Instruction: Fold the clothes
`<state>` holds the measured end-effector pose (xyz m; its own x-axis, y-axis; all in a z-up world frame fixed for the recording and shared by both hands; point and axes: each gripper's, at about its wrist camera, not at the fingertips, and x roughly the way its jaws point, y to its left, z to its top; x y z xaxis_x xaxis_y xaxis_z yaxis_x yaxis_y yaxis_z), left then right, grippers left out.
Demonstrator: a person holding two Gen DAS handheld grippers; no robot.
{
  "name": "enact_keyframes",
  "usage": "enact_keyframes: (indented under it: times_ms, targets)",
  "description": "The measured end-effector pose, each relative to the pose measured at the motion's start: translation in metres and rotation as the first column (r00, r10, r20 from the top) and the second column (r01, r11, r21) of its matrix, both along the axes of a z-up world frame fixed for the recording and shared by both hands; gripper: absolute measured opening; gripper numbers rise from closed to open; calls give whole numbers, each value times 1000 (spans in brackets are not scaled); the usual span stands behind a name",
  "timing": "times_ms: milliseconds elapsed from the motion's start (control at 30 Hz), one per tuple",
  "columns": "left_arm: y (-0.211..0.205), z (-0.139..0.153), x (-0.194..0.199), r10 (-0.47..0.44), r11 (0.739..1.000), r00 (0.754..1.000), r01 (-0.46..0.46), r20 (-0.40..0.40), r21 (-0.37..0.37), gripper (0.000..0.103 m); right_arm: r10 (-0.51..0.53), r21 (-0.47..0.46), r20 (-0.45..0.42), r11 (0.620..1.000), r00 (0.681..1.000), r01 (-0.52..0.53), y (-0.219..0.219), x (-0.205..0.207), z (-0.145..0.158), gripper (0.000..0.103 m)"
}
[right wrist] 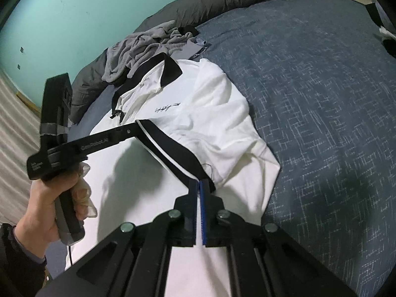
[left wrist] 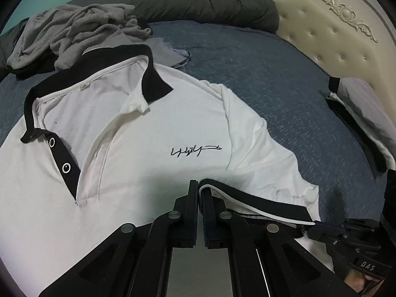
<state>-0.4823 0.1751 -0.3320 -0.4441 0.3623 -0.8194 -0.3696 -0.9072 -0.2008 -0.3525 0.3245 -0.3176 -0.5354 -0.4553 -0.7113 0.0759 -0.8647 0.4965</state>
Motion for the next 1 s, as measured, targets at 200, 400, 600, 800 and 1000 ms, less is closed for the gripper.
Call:
enact_keyframes:
  times_ms: [200, 400, 600, 800, 1000]
  targets:
    - [-9, -1, -1, 18, 1000, 1000, -18, -2, -5, 3, 26, -119, 30, 993, 999, -22, -2, 1, -1, 2]
    - [-10, 1, 4, 26, 1000, 1000, -26, 2, -5, 5, -122, -125, -17, 985, 992, 119, 34, 2, 17, 2]
    - [-7, 13, 30, 32, 999, 999, -31, -7, 43, 32, -259, -83, 30, 962, 965, 260, 75, -4, -1, 23]
    - [21, 5, 52, -30, 988, 996, 16, 85, 156, 46, -231, -112, 48, 966, 972, 235, 75, -8, -9, 28]
    - [33, -5, 53, -18, 972, 990, -15, 140, 235, 46, -189, -118, 30, 974, 981, 192, 69, -8, -10, 35]
